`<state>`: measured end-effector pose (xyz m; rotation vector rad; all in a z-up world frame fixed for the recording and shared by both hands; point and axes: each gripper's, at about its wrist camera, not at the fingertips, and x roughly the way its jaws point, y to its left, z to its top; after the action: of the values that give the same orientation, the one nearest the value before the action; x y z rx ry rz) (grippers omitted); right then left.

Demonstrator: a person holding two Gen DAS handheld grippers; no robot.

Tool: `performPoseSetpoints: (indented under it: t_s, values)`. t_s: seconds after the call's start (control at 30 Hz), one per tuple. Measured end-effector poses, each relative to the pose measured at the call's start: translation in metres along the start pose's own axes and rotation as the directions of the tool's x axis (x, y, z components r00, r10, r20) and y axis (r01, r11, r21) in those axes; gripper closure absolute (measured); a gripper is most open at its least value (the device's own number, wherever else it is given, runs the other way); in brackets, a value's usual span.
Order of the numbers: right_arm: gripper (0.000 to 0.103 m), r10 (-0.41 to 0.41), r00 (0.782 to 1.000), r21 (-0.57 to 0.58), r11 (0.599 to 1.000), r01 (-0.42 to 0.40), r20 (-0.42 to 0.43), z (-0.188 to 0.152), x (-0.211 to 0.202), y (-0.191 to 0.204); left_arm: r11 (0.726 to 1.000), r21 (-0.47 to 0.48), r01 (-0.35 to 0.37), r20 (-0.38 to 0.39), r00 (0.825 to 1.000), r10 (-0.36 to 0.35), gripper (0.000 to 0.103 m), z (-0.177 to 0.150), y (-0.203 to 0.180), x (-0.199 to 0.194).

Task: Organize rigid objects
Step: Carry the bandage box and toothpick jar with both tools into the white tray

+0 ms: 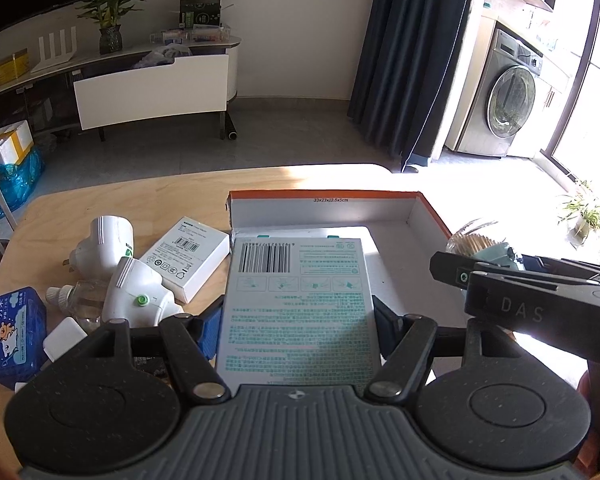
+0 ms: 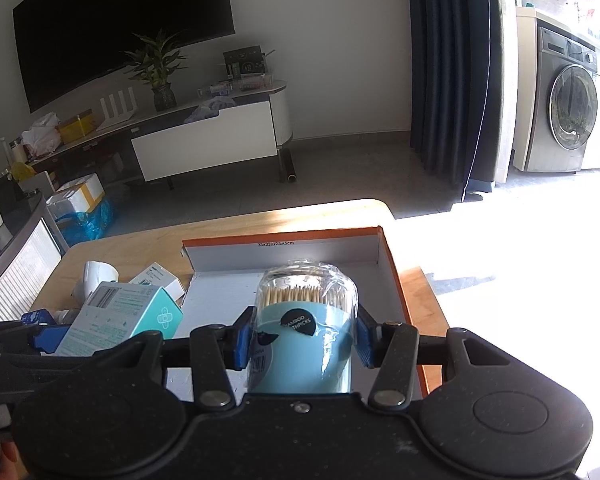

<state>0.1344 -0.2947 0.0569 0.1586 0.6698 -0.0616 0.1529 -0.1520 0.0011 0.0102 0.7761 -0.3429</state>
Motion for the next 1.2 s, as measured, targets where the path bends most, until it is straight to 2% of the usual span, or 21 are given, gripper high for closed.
performPoseSetpoints:
  t_s: [0.53,1.2]
  values:
    - [0.043,-0.013,1.000,-0.019,1.000,0.013,-0.018,0.015,0.027,-0.006,1.000,0.005,0.004,-0.008,1.000,-0.004,0.031,0.012,-0.006,0.017]
    - [0.044,-0.027,0.997,-0.037,0.999,0.025,-0.069,0.038,0.081,-0.009,1.000,0.014,0.019,-0.030,0.999,-0.019,0.031,0.035,-0.012,0.062]
